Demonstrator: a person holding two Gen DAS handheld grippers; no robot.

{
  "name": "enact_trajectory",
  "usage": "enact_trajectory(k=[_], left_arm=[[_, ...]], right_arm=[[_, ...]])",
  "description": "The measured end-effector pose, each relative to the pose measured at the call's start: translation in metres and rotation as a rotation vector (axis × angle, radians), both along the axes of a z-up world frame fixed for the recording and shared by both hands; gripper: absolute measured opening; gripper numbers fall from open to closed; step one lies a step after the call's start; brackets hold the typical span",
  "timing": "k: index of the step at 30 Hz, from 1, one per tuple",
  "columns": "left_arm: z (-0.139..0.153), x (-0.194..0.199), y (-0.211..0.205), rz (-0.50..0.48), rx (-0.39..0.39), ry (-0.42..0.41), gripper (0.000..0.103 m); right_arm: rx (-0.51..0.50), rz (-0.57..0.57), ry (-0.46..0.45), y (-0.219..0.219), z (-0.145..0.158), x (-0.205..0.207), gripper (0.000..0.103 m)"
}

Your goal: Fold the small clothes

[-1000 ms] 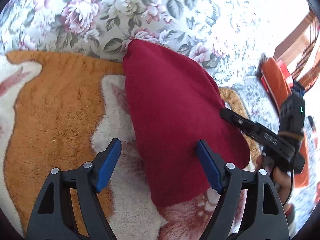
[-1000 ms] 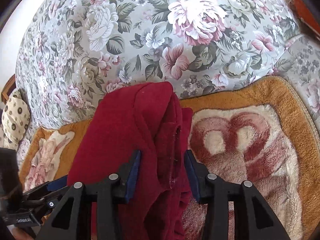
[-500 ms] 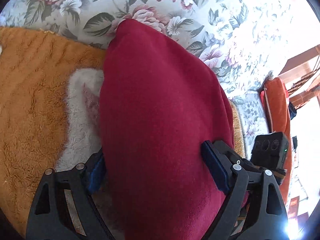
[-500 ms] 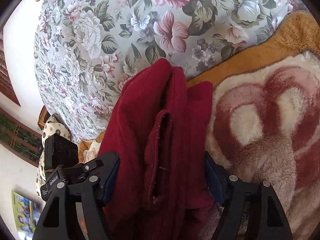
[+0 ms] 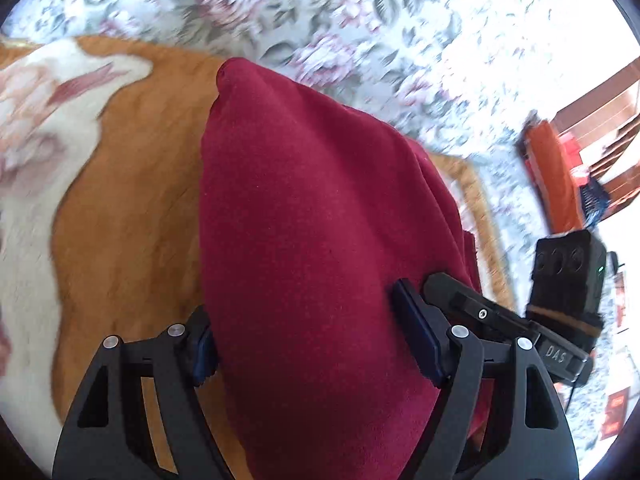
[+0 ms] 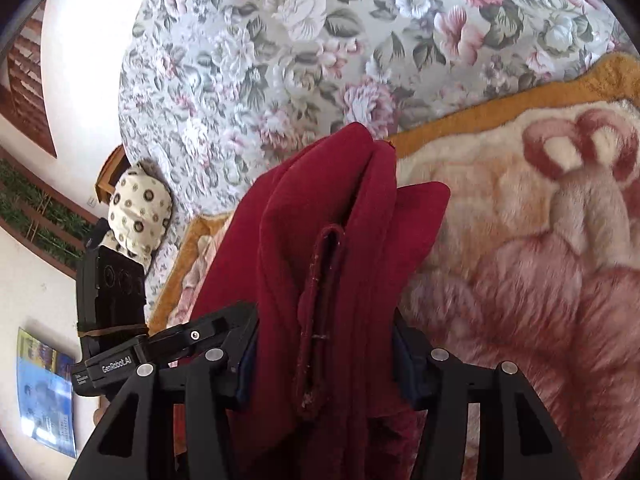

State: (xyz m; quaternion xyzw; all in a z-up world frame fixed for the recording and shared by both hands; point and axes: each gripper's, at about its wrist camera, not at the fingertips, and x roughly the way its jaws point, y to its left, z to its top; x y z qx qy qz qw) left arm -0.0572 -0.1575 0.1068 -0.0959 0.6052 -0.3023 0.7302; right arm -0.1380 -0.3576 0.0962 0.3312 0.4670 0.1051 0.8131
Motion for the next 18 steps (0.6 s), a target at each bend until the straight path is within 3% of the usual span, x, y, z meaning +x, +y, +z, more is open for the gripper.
enact_trajectory(k=[2,6,8,11,13,18], left_arm=[[-0.004,-0.009,0.000,-0.008,0.059,-0.029,0.078],[0.018,-0.019,0.007,0.015,0.113,-0.124,0.077],[0.031,-0.027,0.014,0.050,0.152,-0.212,0.077],[0.035,-0.032,0.019,0.075,0.216,-0.267,0.077],[0.027,-0.029,0.018,0.077,0.251,-0.268,0.077],[0.014,-0.022,0.016,0.082,0.240,-0.266,0.078]], right_arm=[[-0.107,0.004,0.068,0.011,-0.009,-0.007,0.060],[-0.201,-0.059,-0.010,0.014,0.028,-0.032,0.060],[-0.276,-0.079,-0.062,0.019,0.052,-0.036,0.060],[-0.362,-0.044,-0.135,0.034,0.077,-0.029,0.043],[-0.396,-0.007,-0.145,0.048,0.079,-0.012,0.032],[-0.475,0.024,-0.058,0.056,0.040,0.016,0.023]])
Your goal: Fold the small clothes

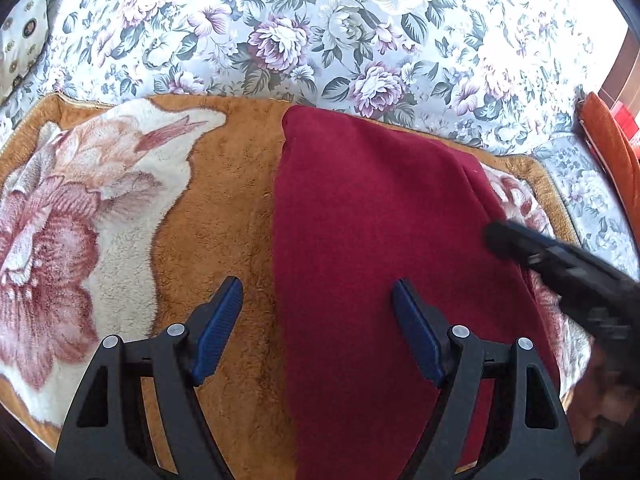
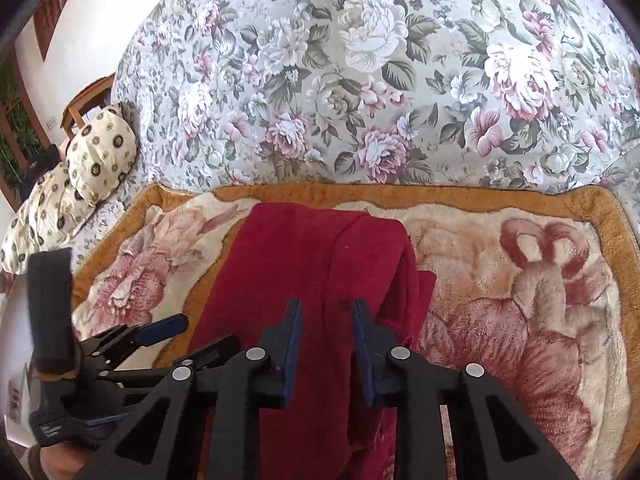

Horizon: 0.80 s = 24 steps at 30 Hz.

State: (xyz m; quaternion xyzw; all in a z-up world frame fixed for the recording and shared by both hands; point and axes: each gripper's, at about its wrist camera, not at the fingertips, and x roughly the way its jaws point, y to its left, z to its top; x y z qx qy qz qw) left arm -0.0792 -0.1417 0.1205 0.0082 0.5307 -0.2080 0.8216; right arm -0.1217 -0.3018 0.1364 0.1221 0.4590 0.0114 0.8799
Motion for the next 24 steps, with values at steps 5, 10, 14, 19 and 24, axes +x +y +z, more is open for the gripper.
enact_trajectory(k=[5,10,14,19,24], left_arm=[[-0.005,0.003,-0.008,-0.023,0.003,-0.002,0.079],[-0.003,-0.001,-0.013,-0.026,0.036,-0.034,0.079],[-0.003,-0.003,-0.010,-0.014,0.039,-0.040,0.079],[-0.003,-0.007,-0.010,-0.005,0.039,-0.047,0.079],[0.004,-0.019,-0.012,-0.014,0.083,-0.100,0.079]], right_arm=[[0.041,-0.041,0.034,-0.023,-0.034,0.008,0.022],[0.038,-0.034,0.038,-0.019,-0.020,0.001,0.022],[0.032,-0.014,0.022,-0.006,0.003,-0.029,0.022],[-0.071,0.010,0.066,0.015,-0.010,-0.057,0.023],[-0.091,-0.018,0.048,0.021,-0.009,-0.063,0.023]])
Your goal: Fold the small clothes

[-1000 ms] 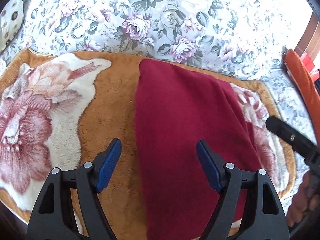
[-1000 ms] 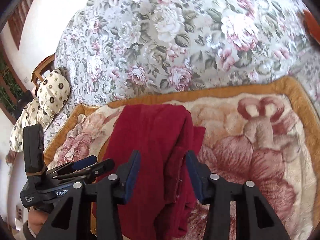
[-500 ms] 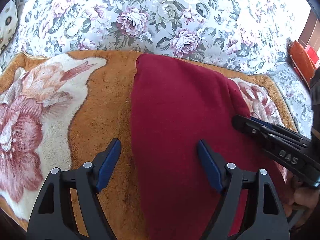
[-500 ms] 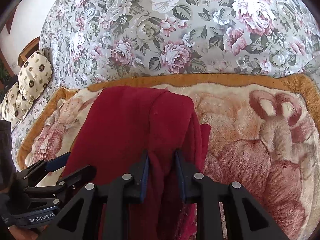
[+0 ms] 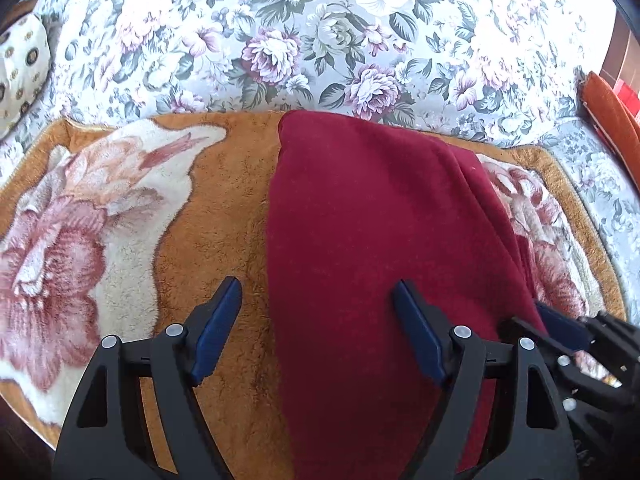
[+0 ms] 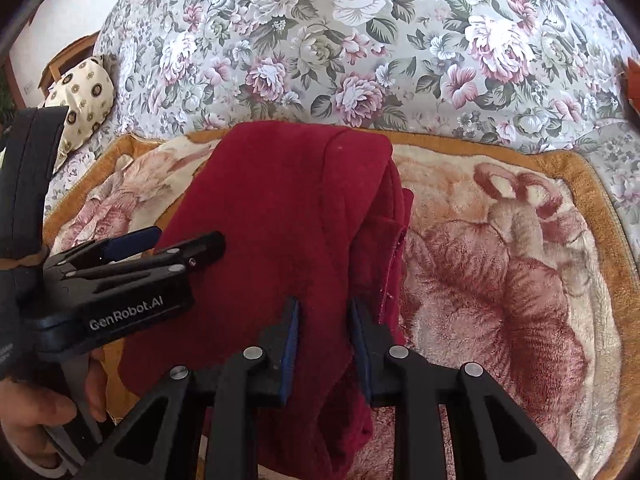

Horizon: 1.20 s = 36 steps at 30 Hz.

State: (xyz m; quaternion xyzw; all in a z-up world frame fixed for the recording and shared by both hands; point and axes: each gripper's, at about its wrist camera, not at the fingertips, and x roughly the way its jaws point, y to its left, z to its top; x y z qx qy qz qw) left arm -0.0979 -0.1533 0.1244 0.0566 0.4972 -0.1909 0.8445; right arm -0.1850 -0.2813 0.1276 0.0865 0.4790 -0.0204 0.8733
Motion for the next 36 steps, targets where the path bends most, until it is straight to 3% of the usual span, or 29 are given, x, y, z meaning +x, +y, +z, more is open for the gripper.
enact_trajectory(k=[3,9,17,22,36], left_arm=[[0.009,-0.007,0.004,0.000,0.027,-0.036,0.079],[0.028,-0.025,0.020,0.039,0.061,-0.109,0.079],[0.050,-0.047,0.041,0.079,0.017,-0.173,0.079],[0.057,-0.051,0.042,0.068,0.058,-0.242,0.079],[0.054,-0.048,0.044,0.060,0.047,-0.217,0.079]], right_arm=[[0.037,-0.025,-0.037,-0.001,0.015,-0.010,0.025],[-0.034,-0.091,-0.098,0.006,0.037,-0.023,0.032],[-0.058,-0.169,-0.117,0.010,0.046,-0.031,0.036],[-0.058,-0.195,-0.119,0.014,0.045,-0.037,0.039],[-0.067,-0.222,-0.155,0.012,0.049,-0.040,0.045]])
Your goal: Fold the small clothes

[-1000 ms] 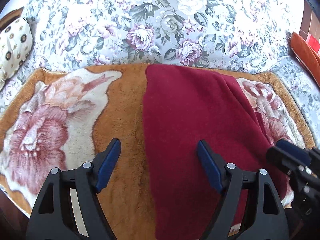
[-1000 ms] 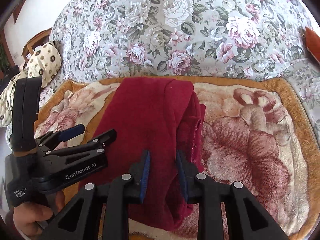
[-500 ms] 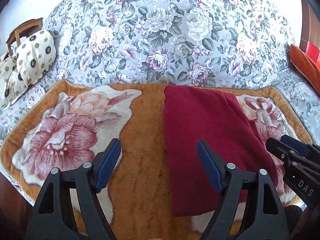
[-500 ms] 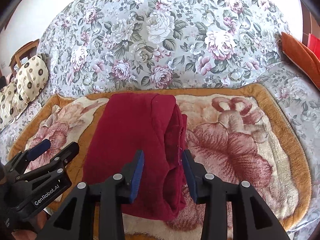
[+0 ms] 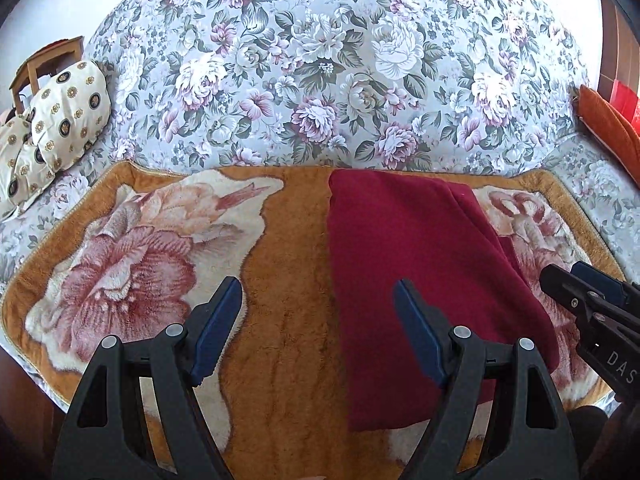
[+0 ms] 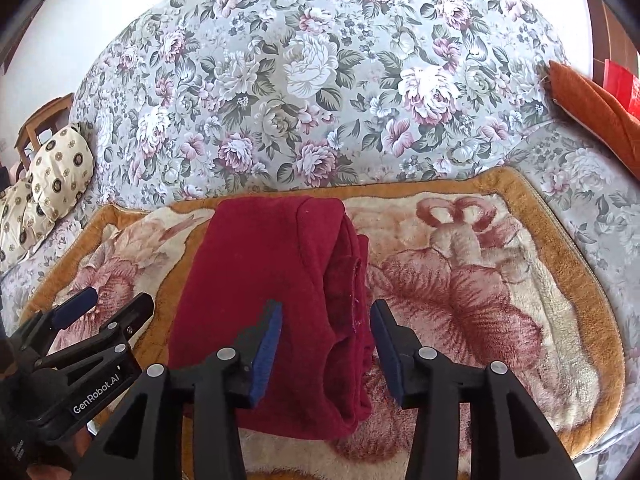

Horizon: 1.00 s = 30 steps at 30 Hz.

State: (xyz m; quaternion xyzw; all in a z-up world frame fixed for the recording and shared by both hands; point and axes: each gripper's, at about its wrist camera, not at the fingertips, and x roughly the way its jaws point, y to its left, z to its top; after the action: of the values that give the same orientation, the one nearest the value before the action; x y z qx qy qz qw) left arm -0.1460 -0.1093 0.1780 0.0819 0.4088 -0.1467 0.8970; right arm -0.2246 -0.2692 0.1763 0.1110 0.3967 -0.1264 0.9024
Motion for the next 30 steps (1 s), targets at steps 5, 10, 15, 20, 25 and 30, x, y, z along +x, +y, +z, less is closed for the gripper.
enact_trajectory(k=[5,10,15,20,25,30], left_arm=[[0.0015,-0.0004,0.0003,0.007,0.035,-0.026,0.079],[0.0019,0.0009,0.0030,0.025,0.037,-0.023,0.079],[0.0035,-0.0002,0.0031,0.022,0.084,-0.057,0.079],[0.0017,-0.0002,-0.0001,0.004,0.075,-0.045,0.079],[0.0031,-0.0013,-0.0002,-0.007,0.052,-0.040,0.079],[0.0019,-0.0006,-0.0018,-0.020,0.039,-0.030,0.079]], right_arm=[[-0.004,-0.006,0.002,-0.0006,-0.0016,0.0013,0.045],[-0.004,-0.002,0.007,-0.0002,-0.0039,0.0023,0.045],[0.002,0.002,0.008,-0.0025,-0.0046,0.0028,0.045],[0.004,-0.005,0.002,-0.0012,-0.0041,0.0027,0.045],[-0.001,-0.005,-0.001,0.0005,-0.0031,0.0028,0.045],[0.007,-0.008,0.004,-0.0010,-0.0035,0.0031,0.045]])
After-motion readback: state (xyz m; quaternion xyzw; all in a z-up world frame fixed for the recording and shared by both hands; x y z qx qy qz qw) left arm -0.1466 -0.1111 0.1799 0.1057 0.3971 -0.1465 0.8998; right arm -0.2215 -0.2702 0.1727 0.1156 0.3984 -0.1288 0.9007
